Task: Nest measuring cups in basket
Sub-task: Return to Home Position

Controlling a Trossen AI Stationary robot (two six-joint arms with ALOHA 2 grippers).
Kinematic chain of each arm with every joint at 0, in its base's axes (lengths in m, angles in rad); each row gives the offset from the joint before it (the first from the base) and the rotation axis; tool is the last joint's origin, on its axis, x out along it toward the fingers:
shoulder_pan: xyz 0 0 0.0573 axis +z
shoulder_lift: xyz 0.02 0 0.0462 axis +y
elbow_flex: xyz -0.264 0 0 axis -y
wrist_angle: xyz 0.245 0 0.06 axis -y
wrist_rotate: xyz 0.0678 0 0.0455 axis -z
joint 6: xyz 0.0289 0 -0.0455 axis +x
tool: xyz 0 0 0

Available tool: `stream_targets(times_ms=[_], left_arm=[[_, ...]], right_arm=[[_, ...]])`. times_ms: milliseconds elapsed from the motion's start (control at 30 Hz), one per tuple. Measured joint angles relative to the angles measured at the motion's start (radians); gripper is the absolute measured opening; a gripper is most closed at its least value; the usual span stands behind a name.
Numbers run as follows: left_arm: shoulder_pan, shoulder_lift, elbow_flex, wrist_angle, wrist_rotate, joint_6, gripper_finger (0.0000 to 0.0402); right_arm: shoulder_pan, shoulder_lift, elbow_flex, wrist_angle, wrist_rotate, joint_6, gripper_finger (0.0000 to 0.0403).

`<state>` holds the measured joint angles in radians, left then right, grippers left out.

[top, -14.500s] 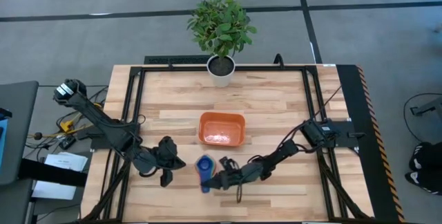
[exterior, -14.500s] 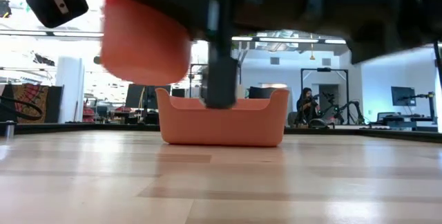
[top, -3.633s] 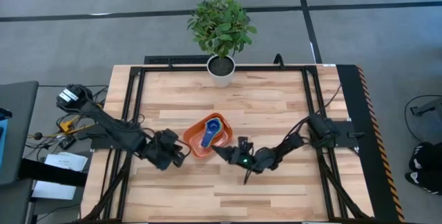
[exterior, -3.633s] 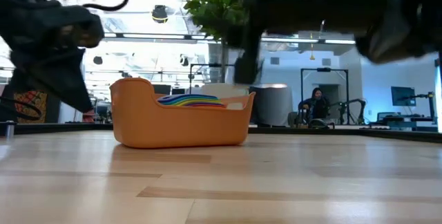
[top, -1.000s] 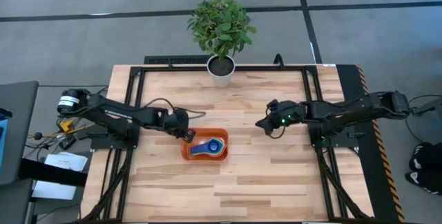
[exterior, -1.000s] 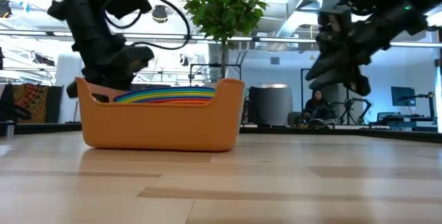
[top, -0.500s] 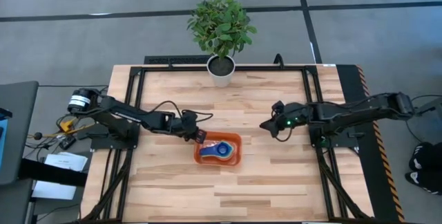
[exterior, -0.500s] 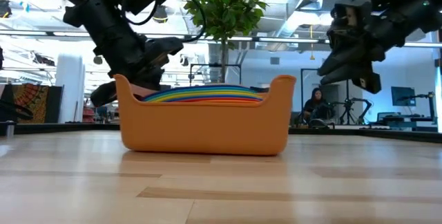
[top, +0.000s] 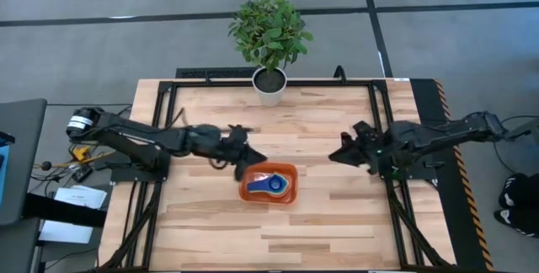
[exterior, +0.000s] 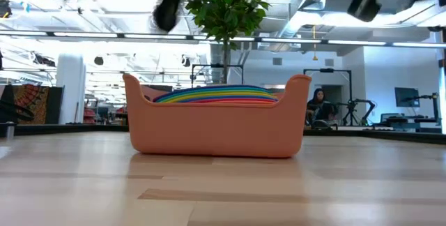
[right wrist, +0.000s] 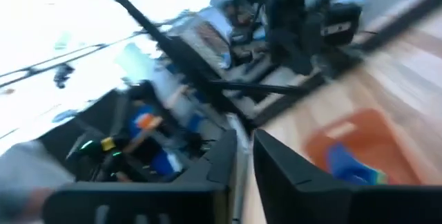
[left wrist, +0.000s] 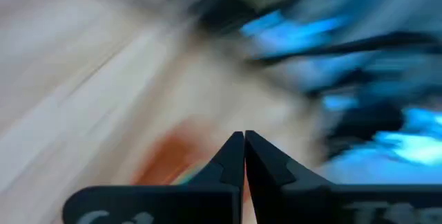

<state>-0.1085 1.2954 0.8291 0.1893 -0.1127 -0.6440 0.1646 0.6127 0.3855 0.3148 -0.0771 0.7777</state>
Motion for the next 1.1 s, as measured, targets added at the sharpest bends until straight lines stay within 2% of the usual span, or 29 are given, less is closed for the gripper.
stream_targets(times_ms=[67, 133, 200, 367, 567, 700, 867, 1100], left_arm=[[-0.001, -0.006, 0.002, 0.238, 0.14, 0.135, 0.0], [-0.002, -0.005, 0.001, 0.429, 0.254, 0.193, 0.0], [0.001, -0.005, 0.001, 0.542, 0.303, 0.215, 0.0], [0.002, -0.001, 0.0, 0.621, 0.317, 0.221, 0.0], [0.002, -0.001, 0.0, 0.633, 0.345, 0.244, 0.0], [0.016, -0.002, 0.0, 0.598, 0.361, 0.267, 0.0], [0.045, -0.034, -0.001, 0.328, 0.288, 0.429, 0.0], [0.159, -0.269, 0.001, 0.038, 0.258, 0.568, 0.0]], right_arm=[[0.012, -0.009, -0.001, 0.051, -0.04, -0.008, 0.0054], [0.025, -0.007, -0.001, 0.109, -0.097, -0.009, 0.0032], [0.043, 0.006, -0.002, 0.205, -0.145, -0.009, 0.0013], [0.094, 0.058, 0.009, 0.421, -0.163, -0.009, 0.0023], [0.096, 0.12, 0.056, 0.422, -0.16, -0.027, 0.0018], [0.072, 0.133, 0.061, 0.391, -0.159, -0.056, 0.0006], [0.047, 0.093, 0.061, 0.199, -0.117, -0.179, 0.0011], [0.042, -0.032, 0.061, 0.031, -0.048, -0.444, 0.0007]])
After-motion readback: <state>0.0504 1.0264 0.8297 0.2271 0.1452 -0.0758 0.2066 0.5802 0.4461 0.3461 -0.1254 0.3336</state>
